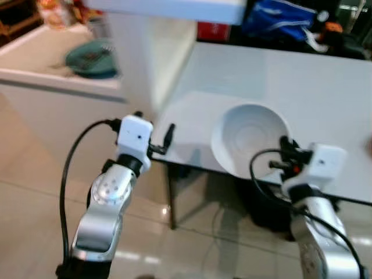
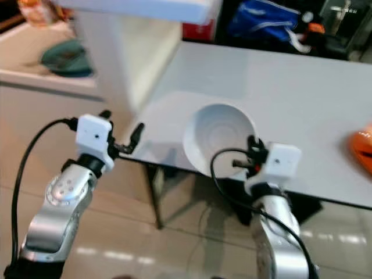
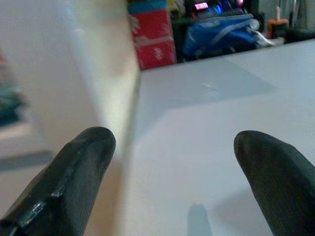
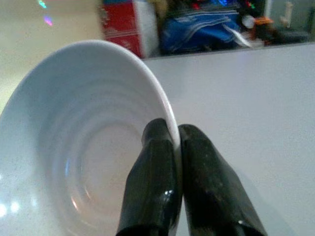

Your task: Setting the table

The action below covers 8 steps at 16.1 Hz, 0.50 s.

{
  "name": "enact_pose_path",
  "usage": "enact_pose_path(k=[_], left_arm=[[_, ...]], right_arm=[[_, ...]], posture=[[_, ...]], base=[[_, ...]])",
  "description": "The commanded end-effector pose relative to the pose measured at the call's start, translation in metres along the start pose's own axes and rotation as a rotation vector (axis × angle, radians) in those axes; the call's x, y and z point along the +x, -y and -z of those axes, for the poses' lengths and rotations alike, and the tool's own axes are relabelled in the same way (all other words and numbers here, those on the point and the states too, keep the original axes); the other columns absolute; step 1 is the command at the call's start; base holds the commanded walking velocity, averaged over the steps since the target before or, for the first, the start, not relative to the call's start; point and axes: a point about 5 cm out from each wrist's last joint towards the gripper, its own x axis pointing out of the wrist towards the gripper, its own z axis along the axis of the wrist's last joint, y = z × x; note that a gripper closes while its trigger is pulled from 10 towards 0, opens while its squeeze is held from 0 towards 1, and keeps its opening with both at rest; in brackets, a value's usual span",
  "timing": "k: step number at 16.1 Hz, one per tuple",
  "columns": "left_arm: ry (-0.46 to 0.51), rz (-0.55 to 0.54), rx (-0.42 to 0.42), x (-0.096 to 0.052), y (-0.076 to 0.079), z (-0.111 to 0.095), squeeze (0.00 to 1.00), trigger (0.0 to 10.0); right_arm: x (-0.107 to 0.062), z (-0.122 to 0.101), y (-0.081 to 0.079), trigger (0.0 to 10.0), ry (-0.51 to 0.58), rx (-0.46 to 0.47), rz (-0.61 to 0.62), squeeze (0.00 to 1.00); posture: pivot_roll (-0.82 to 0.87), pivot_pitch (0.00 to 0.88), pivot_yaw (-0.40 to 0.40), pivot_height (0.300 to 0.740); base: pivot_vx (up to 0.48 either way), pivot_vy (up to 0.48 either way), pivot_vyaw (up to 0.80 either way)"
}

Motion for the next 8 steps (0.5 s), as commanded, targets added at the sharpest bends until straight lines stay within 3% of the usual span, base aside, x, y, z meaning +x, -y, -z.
enact_pose_path(k=[1, 3, 6, 8], left_arm=[[0.000, -0.025, -0.016, -0.001, -0.001, -0.003, 0.00, 10.0], [-0.018, -0.048, -0.019, 0.000, -0.008, -0.002, 0.00, 10.0], [-0.006, -0.031, -0.022, 0.002, -0.005, -0.004, 0.00, 10.0], [0.009, 0.008, -0.017, 0.005, 0.000, -0.007, 0.00, 10.0]], right_arm=[[0.002, -0.001, 0.004, 10.0, -0.004, 0.002, 0.021, 0.00], [0.007, -0.005, -0.004, 10.0, 0.007, 0.004, -0.019, 0.00], [0.012, -0.006, -0.005, 10.0, -0.016, 0.025, -0.025, 0.00], [0.016, -0.005, -0.004, 10.0, -0.039, 0.065, -0.021, 0.00]], posture=[[0.03, 0.032, 0.009, 0.740], [0.03, 0.023, 0.001, 0.740], [0.02, 0.015, 0.007, 0.740], [0.02, 0.011, 0.010, 0.740]], base=[[0.000, -0.424, 0.00], [0.000, 0.000, 0.00], [0.000, 0.000, 0.00], [0.339, 0.000, -0.31]])
